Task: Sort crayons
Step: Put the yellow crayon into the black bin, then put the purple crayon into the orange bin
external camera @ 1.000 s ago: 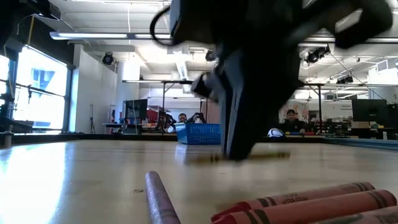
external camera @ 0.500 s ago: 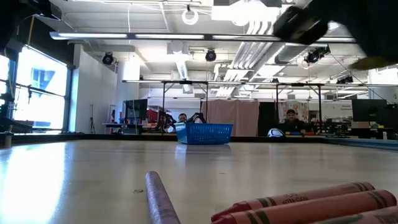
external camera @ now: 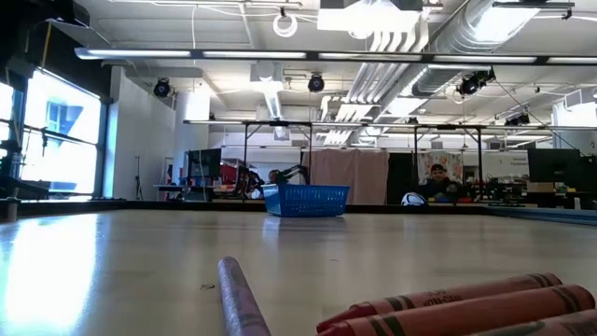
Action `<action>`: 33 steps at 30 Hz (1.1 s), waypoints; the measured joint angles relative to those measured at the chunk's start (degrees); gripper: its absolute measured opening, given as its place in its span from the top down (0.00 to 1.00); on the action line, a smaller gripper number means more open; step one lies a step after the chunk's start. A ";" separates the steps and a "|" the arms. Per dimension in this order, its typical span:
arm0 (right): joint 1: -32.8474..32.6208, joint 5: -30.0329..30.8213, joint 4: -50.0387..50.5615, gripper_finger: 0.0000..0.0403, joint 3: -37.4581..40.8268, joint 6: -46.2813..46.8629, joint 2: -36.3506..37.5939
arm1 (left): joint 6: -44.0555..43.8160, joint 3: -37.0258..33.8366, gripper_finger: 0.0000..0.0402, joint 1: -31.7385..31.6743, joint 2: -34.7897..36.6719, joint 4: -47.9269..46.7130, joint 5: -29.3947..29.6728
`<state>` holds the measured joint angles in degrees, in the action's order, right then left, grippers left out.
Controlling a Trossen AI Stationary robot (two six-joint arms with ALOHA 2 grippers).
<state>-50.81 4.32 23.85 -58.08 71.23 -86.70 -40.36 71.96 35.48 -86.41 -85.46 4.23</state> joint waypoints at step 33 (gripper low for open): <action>-0.47 2.75 4.92 0.76 0.11 19.64 1.26 | 6.13 0.02 0.83 -6.65 0.00 0.60 4.12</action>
<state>-51.27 7.07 28.77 -57.98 90.88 -85.44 -34.23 71.99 28.83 -86.41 -84.86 8.35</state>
